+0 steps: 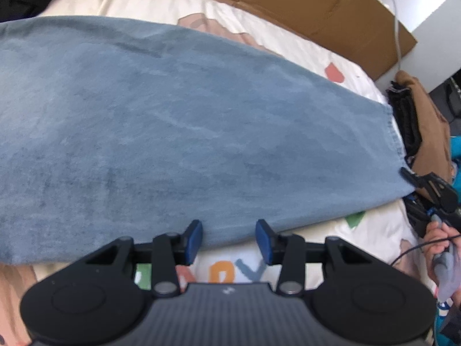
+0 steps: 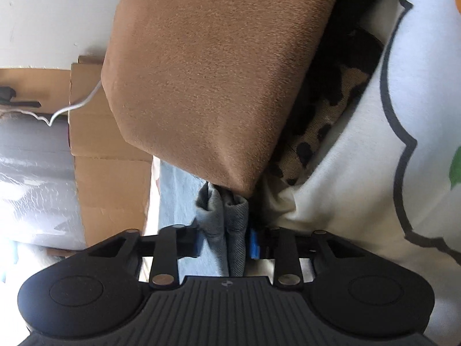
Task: Fold clothes
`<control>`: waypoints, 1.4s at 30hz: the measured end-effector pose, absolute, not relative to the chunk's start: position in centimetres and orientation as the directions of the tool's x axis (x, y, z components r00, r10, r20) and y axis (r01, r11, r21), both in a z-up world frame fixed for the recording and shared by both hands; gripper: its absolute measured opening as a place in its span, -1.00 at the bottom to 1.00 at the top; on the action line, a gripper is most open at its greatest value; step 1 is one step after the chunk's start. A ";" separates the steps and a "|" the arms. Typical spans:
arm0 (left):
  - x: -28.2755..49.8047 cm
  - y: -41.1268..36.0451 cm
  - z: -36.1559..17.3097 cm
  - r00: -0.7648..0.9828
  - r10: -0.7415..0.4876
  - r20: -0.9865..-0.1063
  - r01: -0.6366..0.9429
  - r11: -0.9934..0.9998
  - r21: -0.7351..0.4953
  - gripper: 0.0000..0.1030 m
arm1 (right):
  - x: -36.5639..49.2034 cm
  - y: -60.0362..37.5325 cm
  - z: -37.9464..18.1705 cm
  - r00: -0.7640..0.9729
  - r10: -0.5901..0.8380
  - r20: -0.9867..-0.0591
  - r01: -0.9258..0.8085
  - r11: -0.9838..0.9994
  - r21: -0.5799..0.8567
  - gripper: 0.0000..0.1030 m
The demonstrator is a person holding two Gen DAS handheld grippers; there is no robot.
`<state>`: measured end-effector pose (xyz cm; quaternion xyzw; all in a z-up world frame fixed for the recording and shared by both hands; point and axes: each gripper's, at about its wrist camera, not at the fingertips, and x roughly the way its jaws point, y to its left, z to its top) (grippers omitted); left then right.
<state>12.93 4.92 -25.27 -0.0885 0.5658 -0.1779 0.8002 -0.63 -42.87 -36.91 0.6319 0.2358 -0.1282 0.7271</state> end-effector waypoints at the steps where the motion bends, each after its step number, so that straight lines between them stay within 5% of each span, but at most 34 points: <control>1: 12.9 4.7 -25.2 0.295 -0.385 -0.875 0.196 0.920 -0.338 -0.16 | -0.5 -43.0 -36.5 0.856 0.115 -0.505 0.480 0.188 0.857 -0.71; 14: 13.4 2.2 -25.0 0.281 -0.431 -0.857 0.287 0.890 -0.353 -0.18 | 0.3 -42.6 -36.9 0.832 0.149 -0.534 0.491 0.249 0.834 -0.54; 16: 13.5 1.9 -24.7 0.286 -0.445 -0.849 0.302 0.882 -0.361 -0.18 | 0.5 -42.8 -36.9 0.833 0.156 -0.531 0.487 0.251 0.837 -0.66; 19: 13.7 1.5 -24.8 0.285 -0.458 -0.842 0.303 0.876 -0.375 -0.42 | 0.2 -42.8 -36.1 0.825 0.164 -0.541 0.489 0.276 0.828 -0.83; 26: 14.0 1.6 -26.3 0.278 -0.417 -0.865 0.251 0.901 -0.354 -0.82 | 0.7 -41.8 -31.4 0.846 0.155 -0.510 0.442 0.330 0.834 -0.85; 42: 15.2 8.9 -23.0 0.409 -0.354 -0.841 0.140 0.935 -0.326 -0.73 | 4.9 -37.8 -17.9 0.857 0.206 -0.473 0.304 0.539 0.786 -0.86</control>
